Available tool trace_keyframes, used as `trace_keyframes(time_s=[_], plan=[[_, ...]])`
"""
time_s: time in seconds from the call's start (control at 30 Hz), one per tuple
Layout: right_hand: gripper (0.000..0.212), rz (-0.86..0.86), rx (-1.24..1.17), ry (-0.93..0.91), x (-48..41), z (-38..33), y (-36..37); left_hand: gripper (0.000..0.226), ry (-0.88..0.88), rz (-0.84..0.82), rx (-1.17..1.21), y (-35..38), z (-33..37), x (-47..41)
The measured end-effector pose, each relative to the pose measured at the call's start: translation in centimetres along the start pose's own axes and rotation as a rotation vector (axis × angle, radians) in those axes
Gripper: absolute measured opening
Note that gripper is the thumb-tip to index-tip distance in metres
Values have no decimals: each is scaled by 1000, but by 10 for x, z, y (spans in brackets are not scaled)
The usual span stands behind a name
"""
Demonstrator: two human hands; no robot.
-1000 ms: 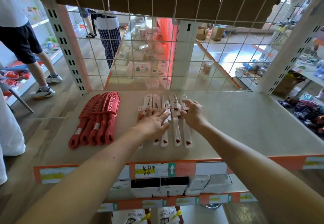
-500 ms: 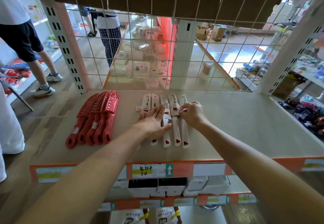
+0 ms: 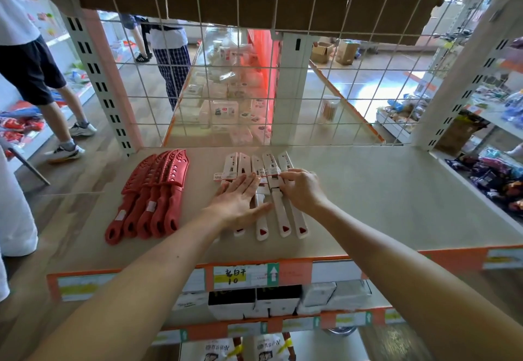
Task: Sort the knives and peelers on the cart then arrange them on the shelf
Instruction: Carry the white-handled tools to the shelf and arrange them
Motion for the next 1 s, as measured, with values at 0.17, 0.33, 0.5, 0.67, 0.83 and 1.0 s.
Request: trace_keyframes(time_s=[0.17, 0.33, 0.5, 0.67, 0.83, 1.0], plan=[[28, -18, 46, -30, 4, -13, 5, 74, 10, -3, 2, -1, -8, 3], [29, -46, 24, 4, 5, -19, 19, 71, 8, 13, -11, -2, -19, 4], [32, -60, 6, 37, 6, -19, 20, 71, 11, 16, -3, -1, -20, 0], [37, -86, 22, 29, 10, -21, 19, 72, 18, 13, 12, 1, -21, -4], [37, -66, 4, 88, 25, -14, 10, 68, 47, 52, 138, -8, -22, -10], [40, -4, 1, 127, 51, -2, -6, 57, 63, 215, 156, -19, -18, -11]])
Point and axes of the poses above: each hand's wrist, its own x-axis away from the middle knuckle, its own y-axis out of the palm, z = x × y, the point moved 9 cm from there along -x, towards the middle knuckle, and after that the axes turned 8 degrees about -y, right-handed, at the moved point
